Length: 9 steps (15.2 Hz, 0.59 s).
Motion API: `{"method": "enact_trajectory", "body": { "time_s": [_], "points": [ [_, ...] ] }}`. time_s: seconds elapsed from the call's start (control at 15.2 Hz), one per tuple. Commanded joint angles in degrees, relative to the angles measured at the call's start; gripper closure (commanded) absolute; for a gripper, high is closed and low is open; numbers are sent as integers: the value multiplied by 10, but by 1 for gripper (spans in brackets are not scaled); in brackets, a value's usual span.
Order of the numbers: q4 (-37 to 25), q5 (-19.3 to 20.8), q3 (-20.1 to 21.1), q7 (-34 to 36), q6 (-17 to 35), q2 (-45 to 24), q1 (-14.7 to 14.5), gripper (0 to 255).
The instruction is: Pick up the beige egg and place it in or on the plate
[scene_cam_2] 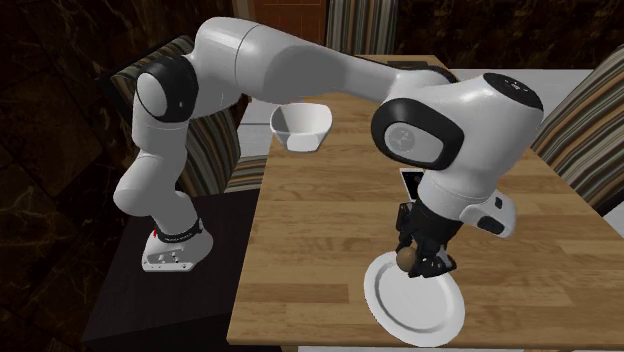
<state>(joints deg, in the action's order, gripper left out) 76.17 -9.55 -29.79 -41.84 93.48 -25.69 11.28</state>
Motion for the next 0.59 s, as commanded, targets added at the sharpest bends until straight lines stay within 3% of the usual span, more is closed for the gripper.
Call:
{"method": "enact_trajectory", "body": {
  "time_s": [0.0, 0.53],
  "points": [
    [-117, -30, 8, -9, -43, -77, 37, 255],
    [-45, -28, 10, -11, 22, -72, 26, 255]
  ]
}}
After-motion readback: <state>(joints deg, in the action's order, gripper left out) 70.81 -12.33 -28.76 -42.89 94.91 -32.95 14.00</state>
